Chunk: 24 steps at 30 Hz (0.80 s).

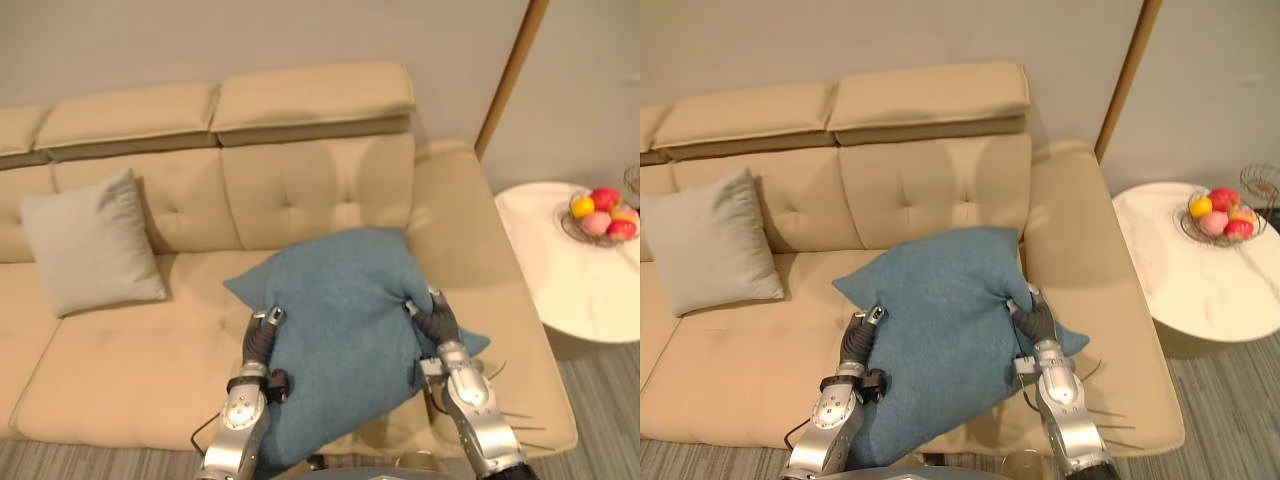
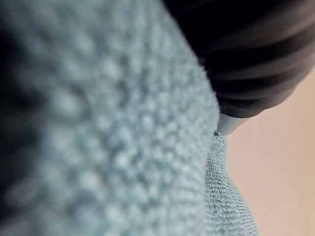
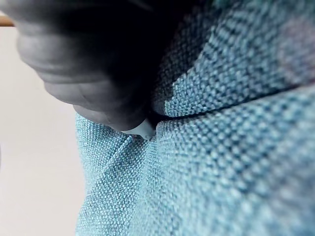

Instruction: Pick up cushions and gather them together orderly.

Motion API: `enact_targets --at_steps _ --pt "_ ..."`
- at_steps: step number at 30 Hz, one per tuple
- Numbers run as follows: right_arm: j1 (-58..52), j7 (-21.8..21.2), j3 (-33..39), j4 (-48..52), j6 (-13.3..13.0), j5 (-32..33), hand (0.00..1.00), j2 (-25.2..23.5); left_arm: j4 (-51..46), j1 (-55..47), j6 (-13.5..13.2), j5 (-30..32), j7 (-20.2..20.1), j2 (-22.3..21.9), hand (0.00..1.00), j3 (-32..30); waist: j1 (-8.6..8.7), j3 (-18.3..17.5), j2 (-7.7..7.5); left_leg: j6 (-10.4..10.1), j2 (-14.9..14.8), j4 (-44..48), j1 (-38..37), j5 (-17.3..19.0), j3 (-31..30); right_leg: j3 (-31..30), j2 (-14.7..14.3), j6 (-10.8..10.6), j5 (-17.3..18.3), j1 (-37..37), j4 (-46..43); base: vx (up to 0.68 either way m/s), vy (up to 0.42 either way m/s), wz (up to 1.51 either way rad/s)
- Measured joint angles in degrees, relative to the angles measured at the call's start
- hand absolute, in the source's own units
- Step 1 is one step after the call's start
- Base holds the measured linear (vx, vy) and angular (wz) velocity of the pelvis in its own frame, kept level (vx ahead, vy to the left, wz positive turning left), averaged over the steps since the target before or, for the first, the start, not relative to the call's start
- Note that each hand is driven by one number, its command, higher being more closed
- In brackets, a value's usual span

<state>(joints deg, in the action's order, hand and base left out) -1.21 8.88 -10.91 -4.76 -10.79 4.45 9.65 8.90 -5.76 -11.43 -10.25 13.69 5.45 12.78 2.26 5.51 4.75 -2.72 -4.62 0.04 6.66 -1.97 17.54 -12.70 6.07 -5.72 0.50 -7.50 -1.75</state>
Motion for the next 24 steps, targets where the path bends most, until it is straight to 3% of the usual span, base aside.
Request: enact_targets --at_steps 4,10,13,14,19,24 --pt "16.54 6.71 1.22 -6.25 -0.03 -2.54 1.0 -0.16 2.55 16.97 -0.08 1.76 4.88 1.72 1.0 -0.75 0.6 5.68 0.52 1.31 0.5 0.0 6.72 -2.23 0.79 -0.02 0.29 -0.88 -3.89 -7.24 0.04 -0.13 0.042 -0.18" --pt "49.18 17.46 8.22 -16.83 0.45 -6.87 1.0 -0.47 19.34 56.7 -0.06 2.51 12.27 9.69 1.0 -2.46 1.29 16.83 0.47 3.1 1.49 -0.18 15.74 -7.02 -0.46 1.9 1.39 -1.96 -8.44 -14.93 1.15 -0.15 0.032 0.16" --pt "61.99 20.74 12.24 -21.59 0.44 -7.52 1.0 -1.16 23.96 69.95 -0.11 3.39 14.4 11.63 1.0 -4.95 0.77 18.15 0.56 3.35 2.04 -2.43 19.09 -9.83 -0.79 2.6 1.7 -2.1 -10.09 -18.57 2.22 -0.12 0.011 0.11" --pt "69.36 22.66 14.67 -26.04 0.35 -7.39 0.0 -1.35 27.46 77.61 -0.24 3.79 15.44 12.22 0.0 -6.05 0.82 18.18 0.61 3.35 2.47 -4.27 21.02 -11.66 -1.78 3.22 1.75 -2.36 -11.24 -20.55 3.26 -0.09 0.012 0.16" --pt "82.27 26.05 17.78 -36.62 -0.03 -6.99 0.0 1.14 37.13 93.21 -0.3 4.48 16.86 13.56 0.0 -6.67 0.79 18.83 0.91 4.04 3.24 -5.43 26.73 -13.98 -3.36 4.97 2.24 -2.62 -13.9 -24.38 6.32 -0.07 0.035 0.18" --pt "90.96 24.89 17.56 -46.87 -0.14 -1.36 0.0 5.03 43.81 99.73 -0.32 3.88 17.2 14.1 0.0 -9.02 0.17 22.37 1.65 3.28 3.33 -5.42 32.02 -15.56 -5.68 7.55 2.14 -2.73 -14.87 -27.92 7.34 -0.03 0.072 0.2"
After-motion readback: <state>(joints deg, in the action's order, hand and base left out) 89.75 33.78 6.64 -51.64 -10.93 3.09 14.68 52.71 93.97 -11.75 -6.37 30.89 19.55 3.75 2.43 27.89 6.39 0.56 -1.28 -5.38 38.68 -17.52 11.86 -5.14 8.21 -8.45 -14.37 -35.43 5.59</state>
